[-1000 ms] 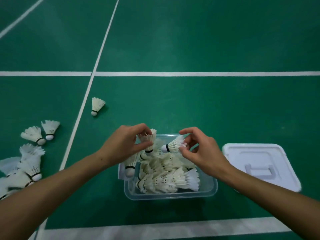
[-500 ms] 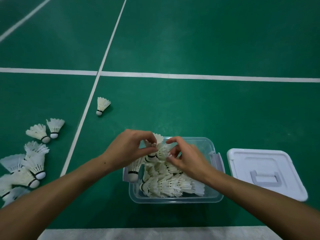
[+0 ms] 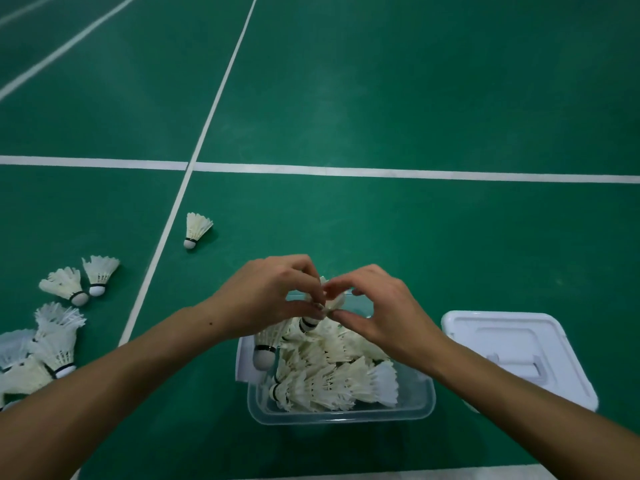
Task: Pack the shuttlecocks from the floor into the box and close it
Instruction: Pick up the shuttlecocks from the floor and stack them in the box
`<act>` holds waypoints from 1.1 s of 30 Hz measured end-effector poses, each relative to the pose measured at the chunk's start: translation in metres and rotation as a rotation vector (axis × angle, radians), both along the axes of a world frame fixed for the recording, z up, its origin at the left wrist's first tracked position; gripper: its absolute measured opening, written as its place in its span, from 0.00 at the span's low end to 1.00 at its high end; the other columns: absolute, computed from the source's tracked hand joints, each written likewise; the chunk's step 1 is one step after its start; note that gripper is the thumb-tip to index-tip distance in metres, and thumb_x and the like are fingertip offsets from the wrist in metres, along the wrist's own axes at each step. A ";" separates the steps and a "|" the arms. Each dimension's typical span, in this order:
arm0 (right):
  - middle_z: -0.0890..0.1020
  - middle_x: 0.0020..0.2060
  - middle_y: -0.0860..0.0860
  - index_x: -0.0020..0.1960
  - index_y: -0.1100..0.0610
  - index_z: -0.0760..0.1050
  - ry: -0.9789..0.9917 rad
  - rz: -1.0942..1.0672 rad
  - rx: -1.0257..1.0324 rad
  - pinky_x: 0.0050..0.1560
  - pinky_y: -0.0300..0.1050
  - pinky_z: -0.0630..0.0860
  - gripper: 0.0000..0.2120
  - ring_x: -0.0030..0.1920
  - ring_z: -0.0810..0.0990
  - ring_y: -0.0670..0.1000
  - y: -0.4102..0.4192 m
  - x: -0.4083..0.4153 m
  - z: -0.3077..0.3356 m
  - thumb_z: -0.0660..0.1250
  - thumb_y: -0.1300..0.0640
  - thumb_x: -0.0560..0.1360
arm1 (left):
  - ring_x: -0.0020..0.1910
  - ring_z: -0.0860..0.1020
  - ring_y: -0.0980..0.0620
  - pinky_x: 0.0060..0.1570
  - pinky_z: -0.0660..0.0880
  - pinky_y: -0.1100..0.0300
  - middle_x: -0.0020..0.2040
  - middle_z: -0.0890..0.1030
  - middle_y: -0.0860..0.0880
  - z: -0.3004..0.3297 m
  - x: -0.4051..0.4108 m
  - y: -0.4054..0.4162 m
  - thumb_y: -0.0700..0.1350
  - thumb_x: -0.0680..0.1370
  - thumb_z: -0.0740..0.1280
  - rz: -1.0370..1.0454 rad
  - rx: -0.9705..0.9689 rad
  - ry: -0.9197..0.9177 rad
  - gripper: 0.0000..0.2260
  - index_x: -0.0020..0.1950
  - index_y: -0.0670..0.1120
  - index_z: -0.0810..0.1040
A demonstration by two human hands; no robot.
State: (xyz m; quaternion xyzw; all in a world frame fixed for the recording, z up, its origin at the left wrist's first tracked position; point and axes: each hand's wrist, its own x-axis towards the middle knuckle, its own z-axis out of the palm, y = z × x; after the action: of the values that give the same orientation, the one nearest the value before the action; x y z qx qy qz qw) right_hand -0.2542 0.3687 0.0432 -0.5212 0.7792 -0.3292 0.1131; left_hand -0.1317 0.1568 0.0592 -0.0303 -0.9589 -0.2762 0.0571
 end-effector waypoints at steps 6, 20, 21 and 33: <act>0.86 0.49 0.40 0.59 0.48 0.84 0.006 -0.149 -0.081 0.53 0.52 0.82 0.12 0.52 0.81 0.42 0.012 -0.011 -0.013 0.77 0.51 0.77 | 0.46 0.78 0.68 0.46 0.75 0.67 0.55 0.81 0.58 0.000 -0.010 0.002 0.52 0.75 0.77 0.032 0.063 0.134 0.13 0.58 0.54 0.84; 0.88 0.46 0.36 0.54 0.43 0.87 0.054 -0.412 0.054 0.45 0.45 0.85 0.09 0.43 0.85 0.38 0.027 0.011 -0.049 0.76 0.41 0.76 | 0.47 0.82 0.66 0.49 0.82 0.57 0.48 0.84 0.67 -0.043 -0.004 0.012 0.53 0.78 0.75 0.130 -0.019 -0.209 0.09 0.57 0.59 0.82; 0.88 0.46 0.36 0.54 0.42 0.87 0.059 -0.392 0.084 0.45 0.44 0.85 0.10 0.42 0.84 0.38 0.026 0.011 -0.050 0.75 0.41 0.76 | 0.47 0.82 0.65 0.48 0.82 0.56 0.48 0.84 0.67 -0.046 -0.006 0.013 0.53 0.78 0.75 0.132 -0.020 -0.216 0.08 0.57 0.59 0.82; 0.88 0.51 0.41 0.59 0.48 0.86 -0.223 -0.262 0.225 0.58 0.45 0.83 0.14 0.51 0.84 0.37 0.013 0.001 -0.066 0.78 0.46 0.75 | 0.34 0.77 0.63 0.45 0.80 0.52 0.50 0.84 0.64 -0.047 -0.012 0.009 0.55 0.76 0.77 0.115 0.030 -0.271 0.17 0.62 0.59 0.78</act>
State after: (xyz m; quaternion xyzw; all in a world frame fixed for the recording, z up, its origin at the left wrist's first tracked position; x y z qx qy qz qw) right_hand -0.2536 0.3819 -0.0224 -0.3596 0.8549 -0.3077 0.2125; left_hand -0.1433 0.1662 0.0125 0.0630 -0.9538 -0.2883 -0.0569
